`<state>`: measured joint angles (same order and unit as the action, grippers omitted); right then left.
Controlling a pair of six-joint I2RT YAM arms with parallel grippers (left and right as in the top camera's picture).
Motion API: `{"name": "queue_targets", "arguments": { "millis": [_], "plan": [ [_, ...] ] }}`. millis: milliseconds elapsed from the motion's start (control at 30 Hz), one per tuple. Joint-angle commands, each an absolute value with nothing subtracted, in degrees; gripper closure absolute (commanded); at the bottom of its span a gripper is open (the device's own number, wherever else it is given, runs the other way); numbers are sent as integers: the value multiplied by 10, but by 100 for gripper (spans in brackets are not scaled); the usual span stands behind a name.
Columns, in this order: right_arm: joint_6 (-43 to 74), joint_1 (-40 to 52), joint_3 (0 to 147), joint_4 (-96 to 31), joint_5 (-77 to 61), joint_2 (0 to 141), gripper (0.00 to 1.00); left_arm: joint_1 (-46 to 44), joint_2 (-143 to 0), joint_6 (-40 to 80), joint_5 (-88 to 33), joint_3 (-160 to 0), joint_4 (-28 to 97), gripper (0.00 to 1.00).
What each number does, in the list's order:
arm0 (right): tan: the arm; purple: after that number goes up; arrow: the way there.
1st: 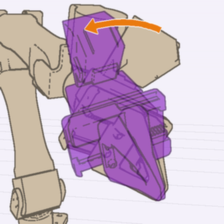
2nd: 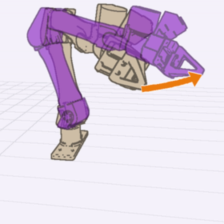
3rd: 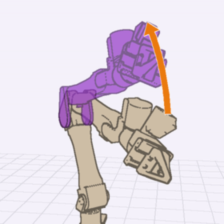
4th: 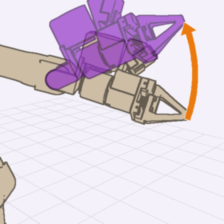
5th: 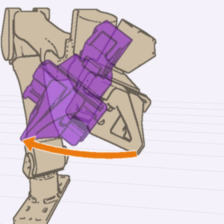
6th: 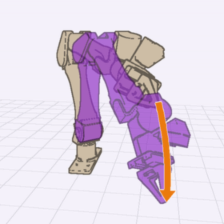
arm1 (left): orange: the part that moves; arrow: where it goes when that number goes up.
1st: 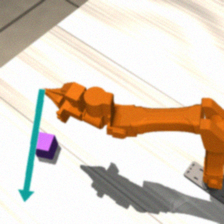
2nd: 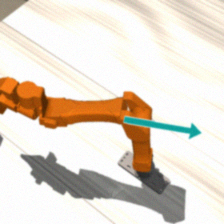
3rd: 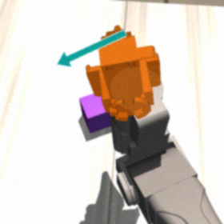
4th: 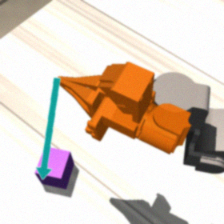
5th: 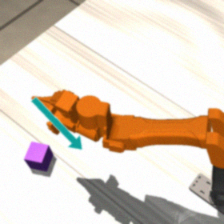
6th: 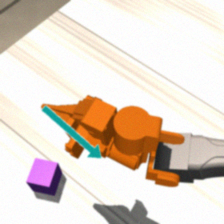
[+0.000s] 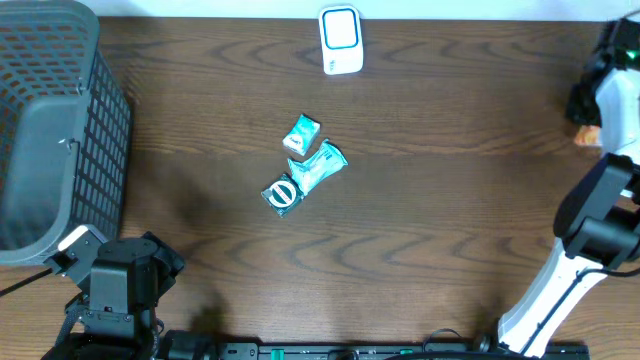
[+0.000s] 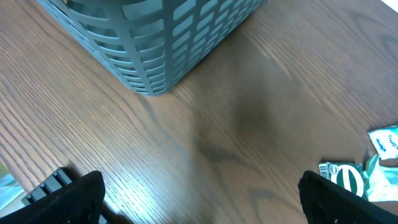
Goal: Scan the item barcode
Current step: 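Carry the orange pack right and drop it at the table's right edge, then move the right gripper back over the green wipes pack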
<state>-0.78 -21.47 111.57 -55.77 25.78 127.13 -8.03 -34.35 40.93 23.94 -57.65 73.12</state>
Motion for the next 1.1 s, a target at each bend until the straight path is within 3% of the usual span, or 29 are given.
{"name": "queue_targets", "arguments": {
  "millis": [0, 33, 133, 200, 500, 767, 1067],
  "plan": [
    [2, -236, 1113, -564, 275, 1274, 55, -78, -343, 417, 249, -576, 733, 2],
    [2, -238, 1113, -566, 275, 1274, 51, -78, -343, 417, 249, -576, 733, 2],
    [3, -238, 1113, -572, 274, 1274, 16, -78, -343, 417, 249, -576, 733, 2],
    [4, -232, 1113, -572, 255, 1273, 7, -78, -343, 417, 249, -576, 733, 2],
    [4, -171, 1113, -579, -35, 1272, 8, -78, -343, 417, 249, -576, 733, 2],
    [4, -80, 1113, -591, -248, 1272, 1, -78, -343, 417, 249, -576, 733, 3],
    [4, 51, 1104, -632, -321, 1272, 1, -78, -343, 417, 249, -576, 733, 2]
  ]
}}
